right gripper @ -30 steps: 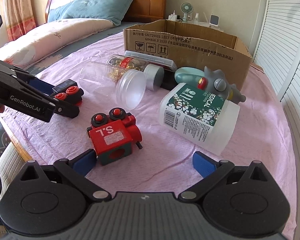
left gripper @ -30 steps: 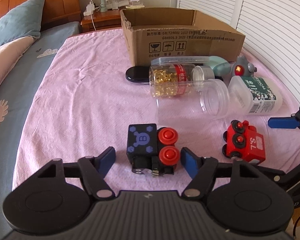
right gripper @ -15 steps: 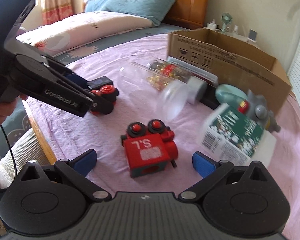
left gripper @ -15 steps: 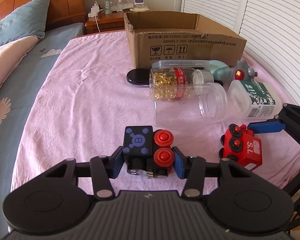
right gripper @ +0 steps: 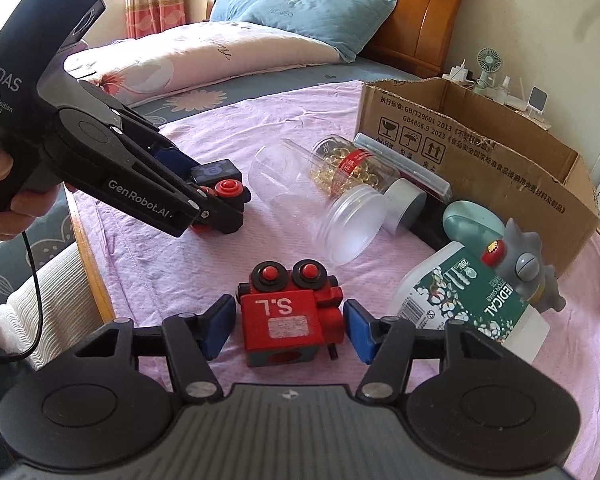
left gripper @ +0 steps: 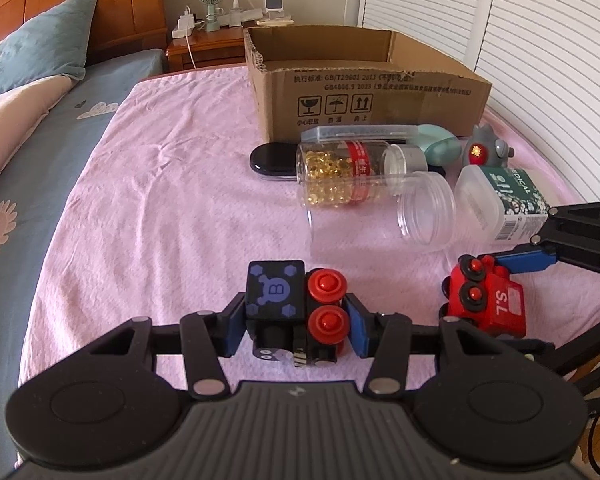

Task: Organize rigid objects
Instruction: 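Carry both toys into the cardboard box and open both grippers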

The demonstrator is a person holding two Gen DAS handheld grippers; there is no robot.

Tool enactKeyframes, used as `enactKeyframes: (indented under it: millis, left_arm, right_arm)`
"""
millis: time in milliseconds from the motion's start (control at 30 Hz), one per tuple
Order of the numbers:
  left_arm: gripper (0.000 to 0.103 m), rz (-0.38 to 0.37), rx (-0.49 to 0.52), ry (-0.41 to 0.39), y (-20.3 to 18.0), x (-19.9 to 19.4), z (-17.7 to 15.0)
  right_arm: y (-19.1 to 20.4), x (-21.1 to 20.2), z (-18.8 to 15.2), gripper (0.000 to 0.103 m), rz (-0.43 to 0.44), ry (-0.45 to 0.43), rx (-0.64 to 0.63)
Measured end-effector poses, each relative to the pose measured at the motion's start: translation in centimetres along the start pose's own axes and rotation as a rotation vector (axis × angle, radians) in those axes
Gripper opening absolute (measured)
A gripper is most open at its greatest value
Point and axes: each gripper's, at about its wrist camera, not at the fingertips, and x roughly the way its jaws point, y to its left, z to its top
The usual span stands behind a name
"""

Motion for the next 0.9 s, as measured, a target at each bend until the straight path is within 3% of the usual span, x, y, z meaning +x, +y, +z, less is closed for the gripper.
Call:
enactKeyframes:
  millis: [400, 600, 900]
  left_arm:
    - [0.049, -0.038, 0.048, 0.07, 0.5, -0.2, 0.7]
    - [0.049, -0.074, 0.086, 0.118, 0.8, -1.3, 1.8]
    - [0.049, -0.1, 0.162, 0.049, 0.3, -3.8, 6.9]
  right_arm:
    - [-0.1, -0.4, 0.7, 0.059, -0.031, 0.055, 0.073]
    - [-0.5, -2.2, 1.8, 0.059, -0.024, 0.037, 0.087]
    - [-4.0, -5.3, 5.7, 0.059, -0.127, -0.046, 0.13]
